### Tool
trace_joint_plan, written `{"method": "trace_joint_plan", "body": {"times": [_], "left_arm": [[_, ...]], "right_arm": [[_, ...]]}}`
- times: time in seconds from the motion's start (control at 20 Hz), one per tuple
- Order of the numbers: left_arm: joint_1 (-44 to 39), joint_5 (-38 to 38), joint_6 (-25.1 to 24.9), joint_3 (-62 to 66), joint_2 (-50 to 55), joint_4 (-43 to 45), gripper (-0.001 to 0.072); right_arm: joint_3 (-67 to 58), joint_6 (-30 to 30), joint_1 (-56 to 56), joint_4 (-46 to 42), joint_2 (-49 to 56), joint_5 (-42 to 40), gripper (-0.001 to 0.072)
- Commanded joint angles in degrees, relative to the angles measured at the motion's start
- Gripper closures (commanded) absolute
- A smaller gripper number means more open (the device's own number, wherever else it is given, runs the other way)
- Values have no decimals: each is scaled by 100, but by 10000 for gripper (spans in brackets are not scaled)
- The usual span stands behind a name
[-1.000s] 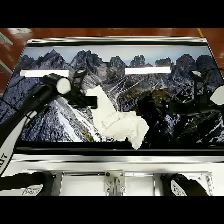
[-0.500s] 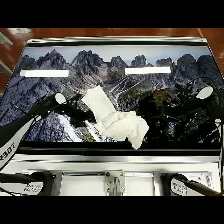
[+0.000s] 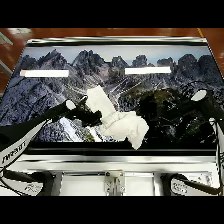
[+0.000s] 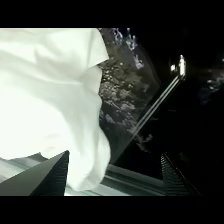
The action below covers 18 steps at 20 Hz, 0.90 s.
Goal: Fold the shirts.
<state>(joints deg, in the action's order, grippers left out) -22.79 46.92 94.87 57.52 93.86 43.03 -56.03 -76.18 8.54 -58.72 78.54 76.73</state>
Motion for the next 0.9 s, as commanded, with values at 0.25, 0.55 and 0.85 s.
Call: {"method": "trace_joint_plan", "body": {"times": [0.25, 0.55, 0.85], "left_arm": [[-33, 20, -315, 4, -476, 302, 666], [-33, 234, 251, 507, -2426, 2500, 667], [-42, 474, 11, 3357, -4389, 2830, 666]], "right_arm": [[396, 251, -1456, 428, 17, -824, 343], [-428, 673, -1681, 380, -584, -839, 659], [-3023, 798, -1681, 79, -2745, -1639, 659]]}}
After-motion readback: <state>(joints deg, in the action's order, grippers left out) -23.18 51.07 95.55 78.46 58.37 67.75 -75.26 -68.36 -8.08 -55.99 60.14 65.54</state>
